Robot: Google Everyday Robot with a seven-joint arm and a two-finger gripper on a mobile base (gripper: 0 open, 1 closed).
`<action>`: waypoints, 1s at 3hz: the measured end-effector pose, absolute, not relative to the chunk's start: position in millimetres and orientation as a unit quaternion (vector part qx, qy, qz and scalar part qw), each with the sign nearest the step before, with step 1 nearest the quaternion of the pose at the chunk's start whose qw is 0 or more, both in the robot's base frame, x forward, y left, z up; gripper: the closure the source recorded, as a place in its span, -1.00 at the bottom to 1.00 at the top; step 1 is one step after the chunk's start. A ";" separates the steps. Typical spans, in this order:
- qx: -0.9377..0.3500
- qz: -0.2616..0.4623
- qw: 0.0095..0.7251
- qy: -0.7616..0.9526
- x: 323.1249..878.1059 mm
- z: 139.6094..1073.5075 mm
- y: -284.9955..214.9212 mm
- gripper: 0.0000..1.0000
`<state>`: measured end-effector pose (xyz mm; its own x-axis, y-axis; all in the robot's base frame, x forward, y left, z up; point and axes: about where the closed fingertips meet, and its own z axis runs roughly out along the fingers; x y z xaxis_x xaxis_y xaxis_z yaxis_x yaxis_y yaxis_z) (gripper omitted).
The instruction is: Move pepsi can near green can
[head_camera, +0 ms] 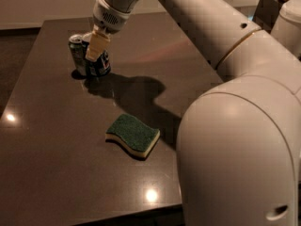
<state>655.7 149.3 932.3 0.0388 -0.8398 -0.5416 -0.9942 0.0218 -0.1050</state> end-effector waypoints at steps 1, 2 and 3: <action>-0.678 0.164 0.224 0.680 656.9 917.3 145.0 -0.78; -0.672 0.170 0.217 0.687 659.0 903.2 133.7 -1.00; -0.672 0.170 0.217 0.687 659.0 903.1 133.8 -1.00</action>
Offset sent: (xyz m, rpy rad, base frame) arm 0.0011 -0.0171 -0.0316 -0.0234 0.0607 -0.0200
